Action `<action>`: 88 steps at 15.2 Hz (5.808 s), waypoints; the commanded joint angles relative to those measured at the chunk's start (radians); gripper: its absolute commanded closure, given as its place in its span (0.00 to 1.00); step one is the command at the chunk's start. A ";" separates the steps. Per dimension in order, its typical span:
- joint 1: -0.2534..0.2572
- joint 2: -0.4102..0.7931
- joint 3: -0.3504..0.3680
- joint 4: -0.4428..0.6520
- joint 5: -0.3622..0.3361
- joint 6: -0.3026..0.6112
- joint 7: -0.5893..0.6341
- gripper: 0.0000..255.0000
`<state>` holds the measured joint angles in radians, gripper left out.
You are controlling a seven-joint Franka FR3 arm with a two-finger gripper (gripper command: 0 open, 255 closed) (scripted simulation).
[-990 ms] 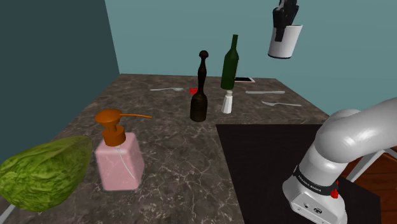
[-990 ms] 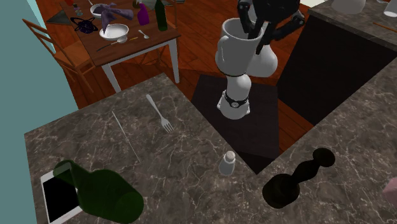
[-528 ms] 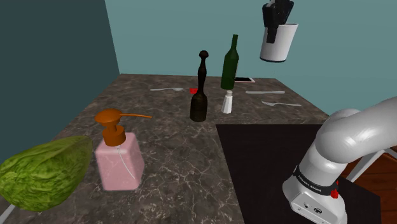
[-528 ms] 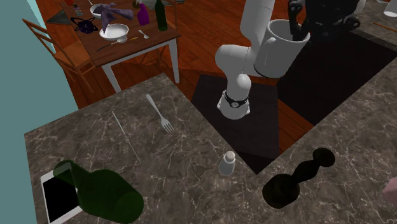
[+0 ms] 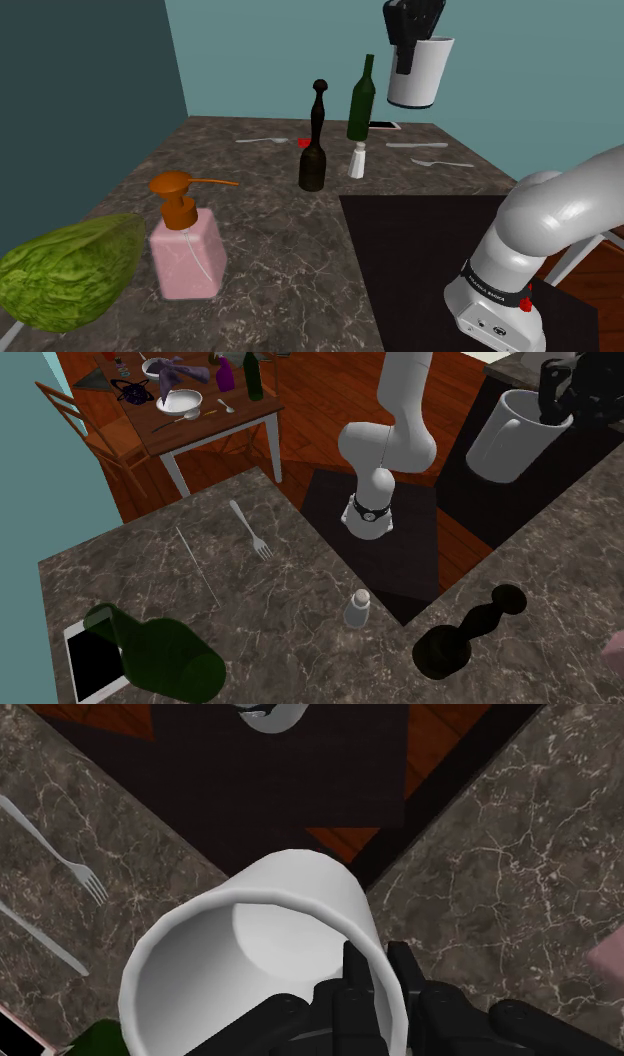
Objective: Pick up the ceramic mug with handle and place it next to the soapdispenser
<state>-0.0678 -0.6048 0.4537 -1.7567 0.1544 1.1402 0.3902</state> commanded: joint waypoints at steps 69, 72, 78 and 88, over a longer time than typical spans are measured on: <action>0.026 0.105 0.493 -0.517 0.192 0.691 0.343 1.00; 0.026 0.105 0.493 -0.517 0.192 0.691 0.343 1.00; 0.026 0.105 0.493 -0.517 0.192 0.691 0.342 0.00; 0.021 0.102 0.458 -0.397 0.170 0.566 0.350 0.00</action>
<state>-0.0464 -0.5030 0.9117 -2.1546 0.3245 1.7076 0.7402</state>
